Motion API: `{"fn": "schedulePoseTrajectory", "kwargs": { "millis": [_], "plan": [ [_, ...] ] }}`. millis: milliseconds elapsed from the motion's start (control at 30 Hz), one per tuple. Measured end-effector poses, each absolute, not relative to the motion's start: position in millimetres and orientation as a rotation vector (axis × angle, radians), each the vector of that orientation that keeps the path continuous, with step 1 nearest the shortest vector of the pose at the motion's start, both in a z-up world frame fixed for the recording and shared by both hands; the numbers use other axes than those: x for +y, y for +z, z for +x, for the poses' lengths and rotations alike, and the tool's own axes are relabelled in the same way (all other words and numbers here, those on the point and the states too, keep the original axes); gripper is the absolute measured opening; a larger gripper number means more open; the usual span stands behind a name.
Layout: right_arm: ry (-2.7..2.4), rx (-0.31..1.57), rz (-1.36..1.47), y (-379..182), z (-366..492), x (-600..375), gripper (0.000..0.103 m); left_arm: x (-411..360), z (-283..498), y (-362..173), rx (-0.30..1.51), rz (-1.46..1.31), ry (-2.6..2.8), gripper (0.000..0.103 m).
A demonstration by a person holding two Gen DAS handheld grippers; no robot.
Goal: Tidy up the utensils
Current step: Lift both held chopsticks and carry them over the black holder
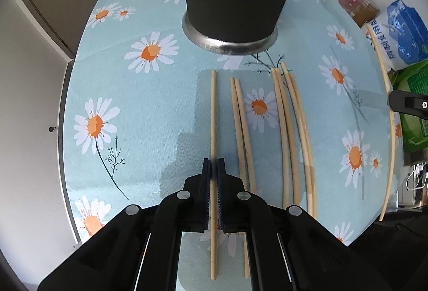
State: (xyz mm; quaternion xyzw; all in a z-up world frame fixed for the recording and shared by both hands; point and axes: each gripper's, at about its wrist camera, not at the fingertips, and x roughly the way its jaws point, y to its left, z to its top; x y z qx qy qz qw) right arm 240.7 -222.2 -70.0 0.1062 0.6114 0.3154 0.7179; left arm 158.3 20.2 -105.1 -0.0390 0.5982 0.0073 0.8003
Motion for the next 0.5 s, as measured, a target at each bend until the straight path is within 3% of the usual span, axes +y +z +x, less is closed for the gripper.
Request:
{"fn": "schedulePoseTrajectory", "kwargs": {
  "millis": [500],
  "plan": [
    [0.802,1.266,0.181,-44.7,246.2,-205.8,0.004,4.0,151.4,-24.1,1.093,-0.131,-0.008,0.004]
  ]
}}
